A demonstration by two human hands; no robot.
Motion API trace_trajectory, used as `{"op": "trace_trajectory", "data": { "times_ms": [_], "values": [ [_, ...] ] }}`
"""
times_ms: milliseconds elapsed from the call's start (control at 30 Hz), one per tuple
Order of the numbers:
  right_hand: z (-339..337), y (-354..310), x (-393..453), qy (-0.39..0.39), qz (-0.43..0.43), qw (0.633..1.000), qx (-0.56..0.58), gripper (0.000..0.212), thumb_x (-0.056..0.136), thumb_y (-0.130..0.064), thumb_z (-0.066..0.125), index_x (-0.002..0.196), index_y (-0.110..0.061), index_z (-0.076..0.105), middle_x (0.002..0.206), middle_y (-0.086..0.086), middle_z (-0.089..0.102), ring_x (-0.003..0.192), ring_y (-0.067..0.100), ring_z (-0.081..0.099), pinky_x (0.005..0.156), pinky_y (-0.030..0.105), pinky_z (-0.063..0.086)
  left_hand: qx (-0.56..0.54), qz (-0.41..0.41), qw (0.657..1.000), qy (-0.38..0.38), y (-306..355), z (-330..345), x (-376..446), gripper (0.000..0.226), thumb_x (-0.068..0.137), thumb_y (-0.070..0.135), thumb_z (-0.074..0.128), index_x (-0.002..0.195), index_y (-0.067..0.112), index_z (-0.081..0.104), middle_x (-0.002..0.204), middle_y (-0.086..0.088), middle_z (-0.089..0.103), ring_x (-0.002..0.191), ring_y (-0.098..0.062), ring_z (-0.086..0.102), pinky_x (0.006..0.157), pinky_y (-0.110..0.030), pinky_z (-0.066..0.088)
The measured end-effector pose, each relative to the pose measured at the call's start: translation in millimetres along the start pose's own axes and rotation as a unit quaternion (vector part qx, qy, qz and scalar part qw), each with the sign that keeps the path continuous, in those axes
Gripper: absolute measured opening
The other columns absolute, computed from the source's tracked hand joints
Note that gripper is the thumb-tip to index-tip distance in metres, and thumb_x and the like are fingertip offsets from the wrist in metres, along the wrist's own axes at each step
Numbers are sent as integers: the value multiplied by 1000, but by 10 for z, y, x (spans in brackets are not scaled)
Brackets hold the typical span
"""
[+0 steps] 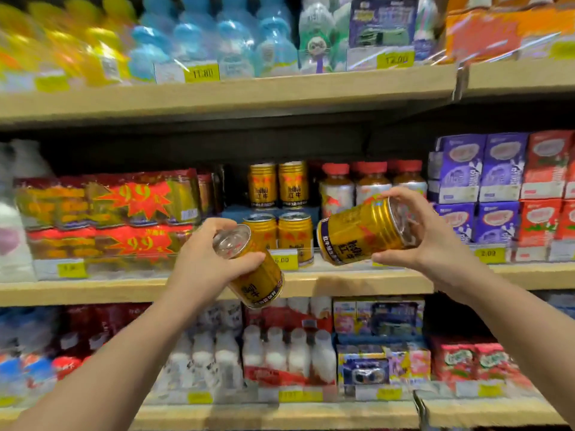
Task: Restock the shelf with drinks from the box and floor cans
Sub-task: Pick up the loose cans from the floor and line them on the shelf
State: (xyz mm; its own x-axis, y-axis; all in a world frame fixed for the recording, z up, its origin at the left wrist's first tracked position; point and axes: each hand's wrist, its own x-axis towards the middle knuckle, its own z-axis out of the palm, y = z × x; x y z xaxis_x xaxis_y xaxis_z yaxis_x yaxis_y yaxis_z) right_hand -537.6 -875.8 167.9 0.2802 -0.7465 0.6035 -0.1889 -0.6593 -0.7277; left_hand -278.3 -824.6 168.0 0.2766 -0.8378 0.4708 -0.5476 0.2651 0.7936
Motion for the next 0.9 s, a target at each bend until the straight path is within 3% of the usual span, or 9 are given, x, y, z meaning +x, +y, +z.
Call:
{"op": "trace_trajectory", "data": {
  "times_ms": [100,200,300,400,500,667,800,900],
  "values": [
    [113,5,351,18,-27,999,-27,75,62,3,77,103,-49,42,115,-16,43,111,14,49,80,21,52,-25,28,999,-9,-55,-103,351,48,67,24,77,106,27,50,93,17,52,97,-16,52,80,-37,49],
    [219,-24,617,16,-47,996,-74,76,64,2,75,108,-48,39,109,-27,39,108,4,45,79,11,48,-33,51,998,-8,-120,-156,594,51,66,22,78,108,28,50,96,14,53,99,-15,52,84,-38,49],
    [306,-52,866,-11,-70,988,-141,79,67,1,74,120,-40,33,116,-24,38,110,-1,40,79,-4,40,-44,66,997,2,-154,-183,752,55,66,20,78,110,31,46,91,23,47,95,-12,49,70,-26,46],
    [388,-102,1087,-63,-59,976,-202,81,71,-4,72,130,-38,29,139,-9,34,120,0,31,88,9,37,-50,72,996,15,-165,-221,864,62,66,20,78,115,30,42,88,23,41,95,-11,46,60,-14,38],
    [434,-178,1266,-104,-48,960,-257,83,73,-6,71,139,-31,27,150,-5,26,123,0,27,94,16,31,-45,68,997,17,-173,-260,945,65,66,21,78,119,27,41,98,12,45,95,-12,46,60,-14,39],
    [427,-285,1471,-166,-22,939,-299,81,75,-8,70,141,-28,26,149,-3,29,127,12,36,94,22,36,-41,73,996,12,-157,-270,979,69,66,22,77,124,26,38,107,8,44,97,-12,47,63,-15,42],
    [463,-326,1602,-212,14,924,-319,75,77,-10,68,140,-23,29,142,1,41,119,11,41,95,26,38,-49,82,995,6,-154,-262,1002,63,66,22,78,114,31,37,89,22,43,79,0,48,62,-14,42],
    [499,-340,1673,-242,45,917,-315,72,79,-8,66,140,-21,29,138,1,44,123,17,44,93,27,39,-47,87,995,2,-167,-254,1037,60,65,22,78,109,31,38,88,24,42,78,4,46,60,-13,39]
  ]
}}
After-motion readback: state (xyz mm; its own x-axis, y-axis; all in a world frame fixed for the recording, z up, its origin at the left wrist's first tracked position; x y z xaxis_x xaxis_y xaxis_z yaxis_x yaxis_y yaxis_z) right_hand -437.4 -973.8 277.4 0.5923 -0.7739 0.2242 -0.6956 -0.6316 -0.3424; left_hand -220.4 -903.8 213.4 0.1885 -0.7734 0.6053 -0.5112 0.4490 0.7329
